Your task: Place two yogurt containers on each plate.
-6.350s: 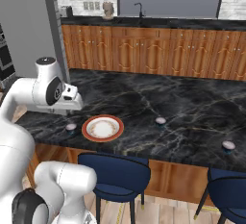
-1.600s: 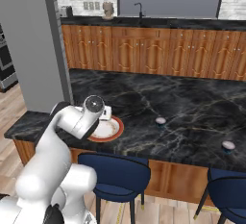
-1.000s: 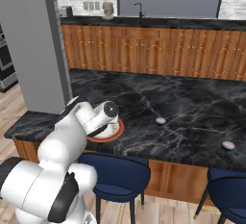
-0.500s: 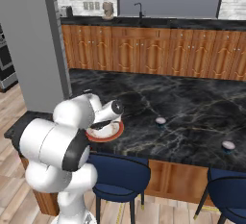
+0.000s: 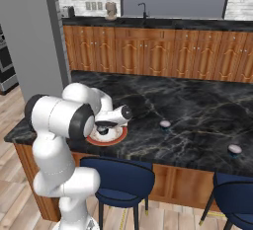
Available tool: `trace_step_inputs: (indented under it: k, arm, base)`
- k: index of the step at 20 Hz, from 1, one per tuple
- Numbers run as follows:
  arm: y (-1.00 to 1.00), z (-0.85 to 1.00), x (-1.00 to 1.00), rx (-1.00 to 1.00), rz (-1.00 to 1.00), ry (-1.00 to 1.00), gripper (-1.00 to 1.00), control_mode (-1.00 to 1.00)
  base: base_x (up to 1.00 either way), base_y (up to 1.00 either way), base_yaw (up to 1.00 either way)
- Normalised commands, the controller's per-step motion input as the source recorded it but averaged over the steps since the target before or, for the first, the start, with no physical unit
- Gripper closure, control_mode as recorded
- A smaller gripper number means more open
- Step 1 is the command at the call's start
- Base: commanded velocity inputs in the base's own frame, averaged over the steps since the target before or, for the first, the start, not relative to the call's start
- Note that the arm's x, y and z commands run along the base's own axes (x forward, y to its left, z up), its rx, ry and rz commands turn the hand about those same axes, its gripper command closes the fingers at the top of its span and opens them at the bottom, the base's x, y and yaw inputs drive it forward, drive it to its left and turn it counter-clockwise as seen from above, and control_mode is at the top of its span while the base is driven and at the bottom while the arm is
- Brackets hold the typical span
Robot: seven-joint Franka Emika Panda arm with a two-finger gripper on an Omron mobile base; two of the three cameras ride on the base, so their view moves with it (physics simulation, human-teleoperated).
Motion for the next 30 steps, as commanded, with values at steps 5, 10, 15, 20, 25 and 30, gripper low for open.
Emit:
trace_step_inputs:
  k: [5,10,15,20,25,30]
  arm:
    - [0.0,-0.19,0.34,0.0,0.06,0.0,-1.0,-1.0]
    - [0.0,0.15,0.02,0.0,0.03,0.04,-1.0,-1.0]
    - [0.0,0.38,-0.11,0.0,0.01,0.05,-1.0,-1.0]
    - [-0.16,0.76,-0.48,0.0,0.0,0.08,-1.0,-1.0]
    - [-0.46,0.77,-0.72,-0.01,-0.08,0.15,-1.0,-1.0]
    - [-0.8,0.45,-0.31,-0.04,-0.16,0.25,-1.0,-1.0]
  base:
    - [0.0,0.0,0.0]
    - [0.0,0.0,0.0]
    - [0.0,0.0,0.0]
    - [0.0,0.0,0.0]
    - [0.0,0.0,0.0]
    - [0.0,0.0,0.0]
